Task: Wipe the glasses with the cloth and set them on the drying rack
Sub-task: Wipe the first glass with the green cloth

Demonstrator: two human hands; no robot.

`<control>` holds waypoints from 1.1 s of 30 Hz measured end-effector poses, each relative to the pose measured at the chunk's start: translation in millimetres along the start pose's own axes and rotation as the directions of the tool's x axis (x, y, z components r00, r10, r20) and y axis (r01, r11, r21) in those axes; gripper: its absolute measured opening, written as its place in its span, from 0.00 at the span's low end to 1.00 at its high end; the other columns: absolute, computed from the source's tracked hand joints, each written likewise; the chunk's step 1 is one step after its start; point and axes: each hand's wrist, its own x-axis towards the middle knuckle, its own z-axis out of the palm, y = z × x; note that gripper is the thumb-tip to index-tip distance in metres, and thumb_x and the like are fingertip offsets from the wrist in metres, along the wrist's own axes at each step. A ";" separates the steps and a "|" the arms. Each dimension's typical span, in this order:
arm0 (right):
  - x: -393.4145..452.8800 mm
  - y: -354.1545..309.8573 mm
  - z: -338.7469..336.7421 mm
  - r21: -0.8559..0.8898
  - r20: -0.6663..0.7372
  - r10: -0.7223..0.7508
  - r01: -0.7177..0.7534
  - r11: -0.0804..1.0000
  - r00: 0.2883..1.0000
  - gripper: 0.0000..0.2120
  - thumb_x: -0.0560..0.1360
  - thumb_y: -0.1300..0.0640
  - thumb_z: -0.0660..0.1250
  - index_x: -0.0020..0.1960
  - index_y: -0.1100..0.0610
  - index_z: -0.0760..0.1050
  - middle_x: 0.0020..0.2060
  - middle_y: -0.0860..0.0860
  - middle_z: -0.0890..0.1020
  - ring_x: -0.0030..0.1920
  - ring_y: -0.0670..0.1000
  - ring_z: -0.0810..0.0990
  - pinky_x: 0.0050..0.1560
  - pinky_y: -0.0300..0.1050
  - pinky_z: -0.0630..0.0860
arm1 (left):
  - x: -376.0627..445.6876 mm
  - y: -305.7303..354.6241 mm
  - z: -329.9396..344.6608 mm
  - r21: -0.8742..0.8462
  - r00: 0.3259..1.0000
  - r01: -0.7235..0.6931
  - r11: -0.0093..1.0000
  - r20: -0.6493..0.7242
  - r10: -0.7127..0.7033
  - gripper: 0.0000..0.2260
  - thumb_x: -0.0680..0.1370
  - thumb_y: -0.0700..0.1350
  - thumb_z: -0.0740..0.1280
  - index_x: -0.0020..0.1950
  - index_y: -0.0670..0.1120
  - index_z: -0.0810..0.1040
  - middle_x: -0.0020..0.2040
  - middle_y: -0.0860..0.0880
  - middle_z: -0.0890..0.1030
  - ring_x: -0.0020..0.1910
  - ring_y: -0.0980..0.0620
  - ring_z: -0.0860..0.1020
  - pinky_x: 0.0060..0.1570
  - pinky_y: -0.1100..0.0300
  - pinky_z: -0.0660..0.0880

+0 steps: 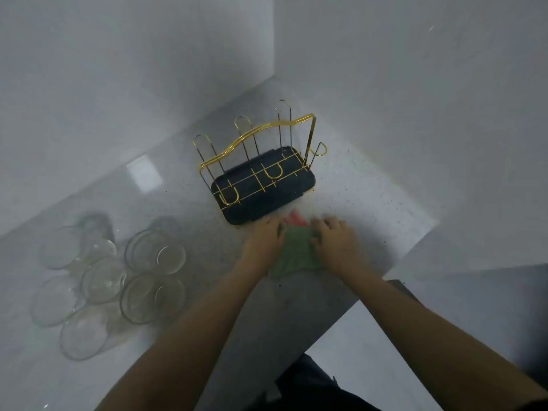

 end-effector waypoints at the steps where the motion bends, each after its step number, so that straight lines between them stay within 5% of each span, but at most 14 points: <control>1: 0.6 1.9 -0.6 0.003 0.019 0.022 -0.022 1.000 1.000 0.21 0.77 0.50 0.61 0.68 0.56 0.69 0.63 0.57 0.73 0.61 0.58 0.70 0.60 0.49 0.66 | 1.8 0.5 2.4 0.001 1.000 0.020 1.000 0.013 -0.020 0.14 0.83 0.45 0.58 0.65 0.41 0.74 0.64 0.43 0.75 0.63 0.46 0.72 0.61 0.54 0.70; 4: 3.0 8.8 0.9 0.068 -0.012 0.078 -0.077 0.995 0.997 0.15 0.75 0.50 0.65 0.58 0.58 0.74 0.54 0.57 0.77 0.54 0.56 0.72 0.54 0.46 0.66 | 4.2 -0.6 8.1 -0.035 0.997 0.078 0.996 -0.019 -0.078 0.15 0.81 0.45 0.62 0.67 0.44 0.72 0.63 0.45 0.71 0.63 0.47 0.71 0.62 0.50 0.72; 9: 3.5 11.2 -4.9 0.193 -0.074 0.126 -0.110 0.975 0.989 0.12 0.71 0.50 0.71 0.45 0.59 0.77 0.45 0.55 0.78 0.47 0.53 0.72 0.46 0.43 0.63 | -0.8 -5.3 7.2 -0.098 0.994 0.081 0.992 -0.070 -0.088 0.08 0.79 0.44 0.66 0.56 0.42 0.77 0.57 0.46 0.72 0.51 0.50 0.75 0.54 0.56 0.75; 16: -7.9 5.8 -34.5 0.485 -0.019 0.028 -0.015 0.874 0.999 0.08 0.70 0.55 0.73 0.43 0.59 0.77 0.38 0.54 0.80 0.39 0.50 0.75 0.41 0.42 0.72 | -34.5 -9.3 -26.5 -0.168 0.979 -0.020 0.986 -0.202 -0.015 0.04 0.78 0.43 0.68 0.48 0.43 0.82 0.46 0.49 0.78 0.45 0.53 0.75 0.47 0.61 0.72; 22: -20.8 -9.3 -72.1 0.605 -0.035 -0.024 0.040 0.795 0.999 0.03 0.74 0.57 0.69 0.43 0.53 0.76 0.37 0.55 0.78 0.41 0.56 0.77 0.47 0.51 0.75 | -55.4 -10.4 -72.4 -0.348 0.956 -0.079 0.934 -0.293 -0.029 0.06 0.77 0.38 0.69 0.47 0.48 0.74 0.45 0.53 0.78 0.47 0.53 0.78 0.48 0.70 0.72; 25: -27.4 -22.2 -91.7 0.633 -0.106 -0.035 0.095 0.768 0.994 0.01 0.75 0.58 0.68 0.45 0.53 0.77 0.38 0.59 0.79 0.41 0.55 0.78 0.46 0.42 0.75 | -68.6 -6.1 -96.4 -0.354 0.943 -0.142 0.924 -0.333 0.017 0.07 0.77 0.39 0.70 0.46 0.49 0.74 0.42 0.56 0.78 0.44 0.59 0.77 0.48 0.70 0.73; 28: -45.6 -25.6 -97.4 0.639 -0.061 -0.108 0.122 0.759 0.992 0.01 0.75 0.57 0.67 0.46 0.52 0.77 0.40 0.53 0.79 0.42 0.47 0.77 0.43 0.26 0.70 | -90.7 -9.3 -105.6 -0.357 0.975 -0.137 0.924 -0.214 0.062 0.08 0.77 0.39 0.69 0.45 0.51 0.73 0.43 0.58 0.77 0.44 0.63 0.76 0.46 0.71 0.72; 33: -72.2 -17.3 -60.7 0.549 0.196 -0.221 0.080 0.832 0.955 0.04 0.77 0.60 0.64 0.45 0.52 0.74 0.39 0.44 0.76 0.40 0.38 0.73 0.43 0.32 0.67 | -119.2 -34.5 -73.6 -0.370 0.996 -0.009 0.929 0.079 0.041 0.08 0.77 0.39 0.69 0.43 0.50 0.73 0.41 0.53 0.77 0.39 0.54 0.77 0.42 0.65 0.74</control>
